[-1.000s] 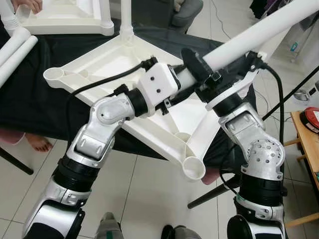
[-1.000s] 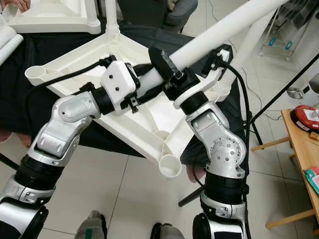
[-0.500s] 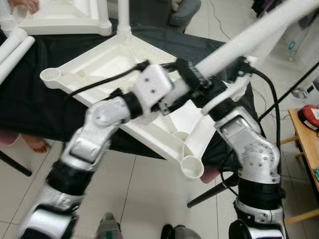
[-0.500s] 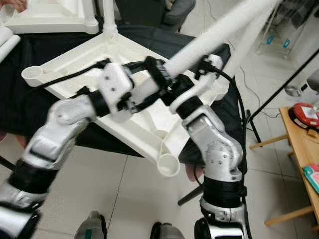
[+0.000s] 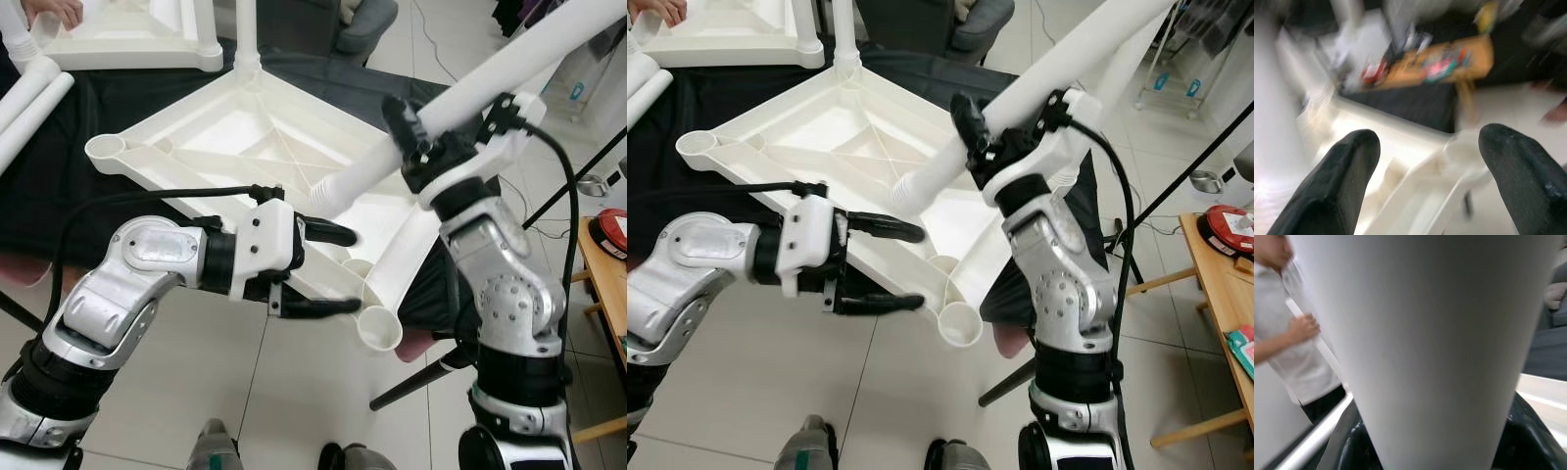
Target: Building children table
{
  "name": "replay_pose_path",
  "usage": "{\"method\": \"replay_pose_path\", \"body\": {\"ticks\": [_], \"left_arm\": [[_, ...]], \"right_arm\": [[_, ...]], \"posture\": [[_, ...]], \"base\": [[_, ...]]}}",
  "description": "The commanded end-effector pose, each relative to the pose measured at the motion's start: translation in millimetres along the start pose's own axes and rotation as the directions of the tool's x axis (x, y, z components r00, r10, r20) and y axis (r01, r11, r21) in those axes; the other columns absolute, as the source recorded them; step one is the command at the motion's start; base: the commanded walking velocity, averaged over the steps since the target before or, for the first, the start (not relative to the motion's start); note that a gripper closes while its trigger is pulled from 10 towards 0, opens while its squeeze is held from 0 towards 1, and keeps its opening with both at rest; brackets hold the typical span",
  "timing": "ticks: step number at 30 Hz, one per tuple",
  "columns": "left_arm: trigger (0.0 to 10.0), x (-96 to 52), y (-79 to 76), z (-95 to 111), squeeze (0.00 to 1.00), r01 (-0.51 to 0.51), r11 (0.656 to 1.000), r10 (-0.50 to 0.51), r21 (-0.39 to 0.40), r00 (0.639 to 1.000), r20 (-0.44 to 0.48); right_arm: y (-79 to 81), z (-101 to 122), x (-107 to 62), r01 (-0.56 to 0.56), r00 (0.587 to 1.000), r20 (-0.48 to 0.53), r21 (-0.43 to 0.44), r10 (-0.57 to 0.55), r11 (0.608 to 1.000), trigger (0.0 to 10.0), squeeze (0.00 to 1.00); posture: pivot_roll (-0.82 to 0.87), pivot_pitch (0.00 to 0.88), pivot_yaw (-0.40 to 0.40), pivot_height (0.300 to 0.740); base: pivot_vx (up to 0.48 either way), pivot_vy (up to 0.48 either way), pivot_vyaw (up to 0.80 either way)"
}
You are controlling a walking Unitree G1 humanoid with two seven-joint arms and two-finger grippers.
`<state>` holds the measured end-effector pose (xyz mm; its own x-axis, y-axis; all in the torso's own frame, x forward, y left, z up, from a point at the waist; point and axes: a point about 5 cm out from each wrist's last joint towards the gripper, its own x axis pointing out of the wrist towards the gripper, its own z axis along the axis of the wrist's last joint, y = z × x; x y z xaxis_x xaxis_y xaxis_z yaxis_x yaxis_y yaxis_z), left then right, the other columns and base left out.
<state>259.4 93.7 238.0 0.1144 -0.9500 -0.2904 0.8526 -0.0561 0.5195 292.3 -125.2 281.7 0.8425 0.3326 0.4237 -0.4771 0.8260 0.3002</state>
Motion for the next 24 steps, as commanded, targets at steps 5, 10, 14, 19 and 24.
{"method": "replay_pose_path", "body": {"ticks": [5,10,14,19,24], "left_arm": [[10.0,3.5,25.7,-17,0.0,-0.309,0.951,0.31,0.027,0.942,-0.128],[10.0,-1.0,59.3,-33,1.0,-0.621,0.777,0.591,-0.106,0.776,-0.219],[10.0,-0.2,62.4,-33,1.0,-0.659,0.739,0.628,-0.14,0.749,-0.213],[10.0,11.6,57.6,-23,0.0,-0.645,0.725,0.631,-0.243,0.763,-0.143],[10.0,30.0,39.5,-19,0.0,-0.524,0.792,0.527,-0.313,0.846,-0.082]], "right_arm": [[3.6,-5,-8.2,0.022,0.999,-0.021,-0.08,-0.024,0.997,10.0,0.0],[18.8,-5,-11.2,-0.021,0.999,-0.029,-0.098,0.018,0.995,10.0,0.0],[22.1,-4,-9.9,-0.038,0.999,-0.026,-0.101,0.035,0.994,10.0,0.0],[26.5,-5,-6.8,-0.062,0.998,-0.026,-0.099,0.06,0.993,10.0,0.0],[30.8,-2,-0.8,-0.087,0.996,-0.01,-0.111,0.087,0.99,10.0,0.0]], "posture": [[0.2,0.124,-0.066,0.74],[0.18,0.115,-0.066,0.74],[0.18,0.114,-0.067,0.74],[0.19,0.11,-0.076,0.74],[0.19,0.11,-0.076,0.74]], "base": [[0.0,0.0,0.0],[0.0,0.0,0.0],[0.0,0.0,0.0],[0.0,0.0,0.0],[0.0,0.0,0.0]]}}
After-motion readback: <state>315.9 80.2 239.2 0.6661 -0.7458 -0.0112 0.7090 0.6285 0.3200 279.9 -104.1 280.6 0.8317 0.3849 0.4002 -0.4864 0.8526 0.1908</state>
